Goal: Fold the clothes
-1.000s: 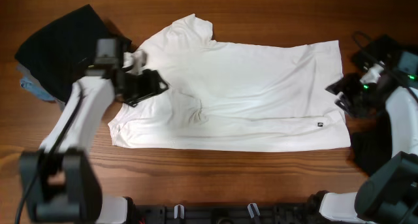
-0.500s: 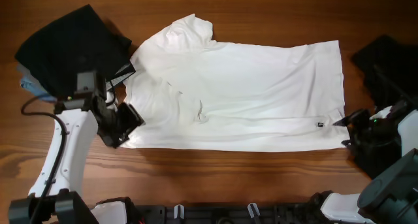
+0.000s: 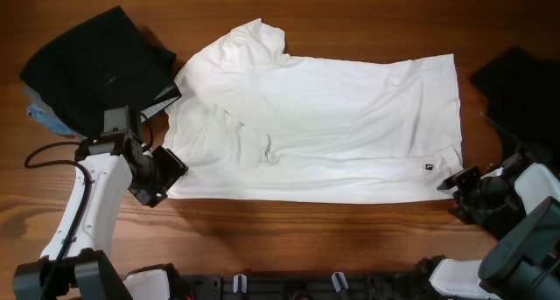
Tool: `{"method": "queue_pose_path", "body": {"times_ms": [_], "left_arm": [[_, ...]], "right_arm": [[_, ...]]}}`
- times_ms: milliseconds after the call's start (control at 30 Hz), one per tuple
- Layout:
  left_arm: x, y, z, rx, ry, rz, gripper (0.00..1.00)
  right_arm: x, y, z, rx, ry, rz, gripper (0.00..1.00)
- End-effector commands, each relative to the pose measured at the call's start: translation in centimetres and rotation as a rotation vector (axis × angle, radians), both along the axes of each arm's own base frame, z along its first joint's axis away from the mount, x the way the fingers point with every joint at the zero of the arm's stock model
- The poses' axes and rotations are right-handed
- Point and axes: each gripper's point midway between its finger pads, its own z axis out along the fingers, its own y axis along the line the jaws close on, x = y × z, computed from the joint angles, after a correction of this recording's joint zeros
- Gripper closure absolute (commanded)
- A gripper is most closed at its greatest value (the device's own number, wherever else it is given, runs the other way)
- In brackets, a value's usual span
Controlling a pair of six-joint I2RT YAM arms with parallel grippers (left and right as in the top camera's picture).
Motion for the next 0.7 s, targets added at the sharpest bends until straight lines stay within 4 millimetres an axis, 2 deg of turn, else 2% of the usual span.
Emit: {"method": "queue_pose_path", "body": {"times_ms": [0, 33, 100, 133, 167, 233, 267, 333, 400, 433, 600, 667], "left_arm": [[0.1, 1.0, -0.5, 0.049, 0.009, 0.026, 0.38], [0.1, 1.2, -0.6, 0.056, 0.014, 0.028, 0.38], [0.0, 1.2, -0.7, 0.058, 0.021, 0.028, 0.37], [0.0, 1.2, -0.8, 0.057, 0.026, 0.028, 0.37], [-0.1, 1.2, -0.9, 0.056, 0.031, 0.027, 0.36], [-0.1, 1.2, -1.1, 0.055, 0.040, 0.028, 0.36], [-0.1, 1.2, -1.2, 0.054, 0.042, 0.028, 0.39], [0.0, 0.7, -1.1, 0.026, 0.035, 0.026, 0.62], [0.2, 0.0, -0.9, -0.010, 0.015, -0.033, 0.81], [0.2, -0.1, -0.8, -0.014, 0.009, -0.056, 0.94], [1.0, -0.8, 0.4, -0.048, -0.059, -0.138, 0.96], [1.3, -0.8, 1.1, -0.039, -0.094, -0.154, 0.96]], "right_arm": [[-0.5, -1.0, -0.9, -0.057, 0.034, -0.053, 0.56], [-0.3, -1.1, -0.9, -0.063, 0.028, -0.053, 0.61], [-0.2, -1.3, -1.0, -0.071, 0.023, -0.053, 0.63], [-0.3, -1.2, -1.0, -0.067, 0.027, -0.053, 0.62], [-0.3, -1.2, -1.0, -0.066, 0.028, -0.050, 0.55], [0.0, -0.8, -0.8, -0.049, 0.004, -0.021, 0.54], [0.3, -0.3, -0.6, -0.021, -0.023, 0.000, 0.54], [1.1, 0.6, 0.6, 0.032, -0.079, 0.031, 0.55], [1.6, 0.6, 2.1, 0.034, -0.104, 0.031, 0.54], [1.8, 0.4, 3.0, 0.022, -0.115, 0.033, 0.54], [2.3, -0.8, 7.5, -0.091, -0.196, 0.049, 0.49], [2.2, -1.3, 8.3, -0.135, -0.206, 0.023, 0.46]]}}
